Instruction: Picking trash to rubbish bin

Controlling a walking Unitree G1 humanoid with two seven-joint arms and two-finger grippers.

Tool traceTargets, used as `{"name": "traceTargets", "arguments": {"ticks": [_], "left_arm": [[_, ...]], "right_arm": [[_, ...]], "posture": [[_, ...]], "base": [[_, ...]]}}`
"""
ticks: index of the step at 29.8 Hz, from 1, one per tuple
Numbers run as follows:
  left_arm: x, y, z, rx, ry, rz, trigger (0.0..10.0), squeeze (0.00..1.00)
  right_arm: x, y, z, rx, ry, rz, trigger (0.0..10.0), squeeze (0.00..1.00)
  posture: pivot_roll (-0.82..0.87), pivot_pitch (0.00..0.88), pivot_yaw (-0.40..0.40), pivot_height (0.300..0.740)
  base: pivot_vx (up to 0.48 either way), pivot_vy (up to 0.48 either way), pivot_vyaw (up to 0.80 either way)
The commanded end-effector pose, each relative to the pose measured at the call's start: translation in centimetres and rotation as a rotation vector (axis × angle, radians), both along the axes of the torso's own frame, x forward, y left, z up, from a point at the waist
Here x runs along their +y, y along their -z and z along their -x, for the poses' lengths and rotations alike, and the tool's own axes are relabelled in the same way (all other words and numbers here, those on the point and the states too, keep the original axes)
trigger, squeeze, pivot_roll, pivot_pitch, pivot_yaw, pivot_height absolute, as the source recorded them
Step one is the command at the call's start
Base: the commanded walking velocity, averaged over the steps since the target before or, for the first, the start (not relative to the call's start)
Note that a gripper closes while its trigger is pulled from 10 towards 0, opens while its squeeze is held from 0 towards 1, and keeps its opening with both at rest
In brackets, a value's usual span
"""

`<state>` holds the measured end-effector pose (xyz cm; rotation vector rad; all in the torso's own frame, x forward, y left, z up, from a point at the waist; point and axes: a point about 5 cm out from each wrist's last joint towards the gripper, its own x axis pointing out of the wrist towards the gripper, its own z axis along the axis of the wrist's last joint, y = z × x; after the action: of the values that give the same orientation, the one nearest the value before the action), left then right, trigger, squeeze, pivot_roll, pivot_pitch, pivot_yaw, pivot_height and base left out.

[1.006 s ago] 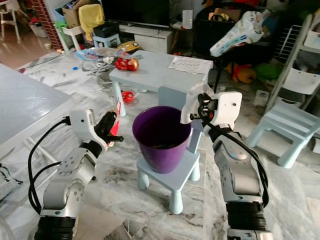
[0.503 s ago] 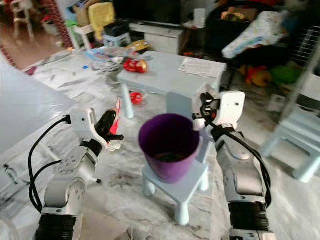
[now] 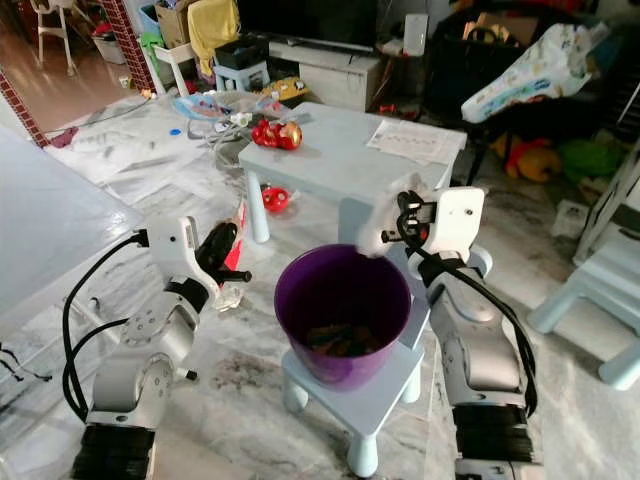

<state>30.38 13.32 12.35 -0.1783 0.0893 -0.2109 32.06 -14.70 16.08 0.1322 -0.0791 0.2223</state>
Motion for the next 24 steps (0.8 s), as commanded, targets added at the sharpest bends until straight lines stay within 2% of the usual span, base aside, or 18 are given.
{"name": "traceTargets", "arguments": {"ticks": [1,7,9,15,17,20,24], "left_arm": [[-0.1,0.7,0.0,0.019,0.023,-0.022,0.0,0.0],[0.0,3.1,0.5,0.091,0.075,-0.069,0.0,0.0],[0.0,4.1,0.9,0.126,0.093,-0.085,0.0,0.0],[0.0,5.3,1.6,0.164,0.146,-0.112,0.0,0.0],[0.3,5.9,2.0,0.18,0.154,-0.124,0.0,0.0],[0.8,6.4,2.4,0.195,0.156,-0.14,0.0,0.0],[1.0,5.8,2.6,0.163,0.134,-0.126,0.2,0.0]], "right_arm": [[0.2,0.5,0.0,0.033,-0.004,0.009,0.0,0.0],[0.2,3.2,0.1,0.174,0.013,-0.007,0.0,0.0],[0.0,4.3,0.1,0.229,0.038,-0.044,0.0,0.0],[-0.3,6.0,0.2,0.312,0.045,-0.084,0.0,0.0],[-0.3,7.0,0.2,0.338,0.028,-0.056,0.0,0.0],[-0.2,7.8,0.3,0.353,0.01,-0.04,0.0,0.0],[-0.3,7.6,0.1,0.312,0.011,-0.014,0.0,0.0]], "posture": [[-0.04,0.006,0.067,0.74],[-0.03,0.002,0.082,0.74],[-0.03,0.003,0.089,0.74],[-0.01,0.007,0.101,0.74],[-0.01,0.012,0.108,0.74],[0.01,0.017,0.112,0.74],[0.02,0.024,0.116,0.74]], "base": [[0.0,0.0,0.0],[0.0,0.0,0.0],[0.0,0.0,0.0],[0.0,0.0,0.0],[0.0,0.0,0.0],[0.0,0.0,0.0],[0.0,0.0,0.0]]}}
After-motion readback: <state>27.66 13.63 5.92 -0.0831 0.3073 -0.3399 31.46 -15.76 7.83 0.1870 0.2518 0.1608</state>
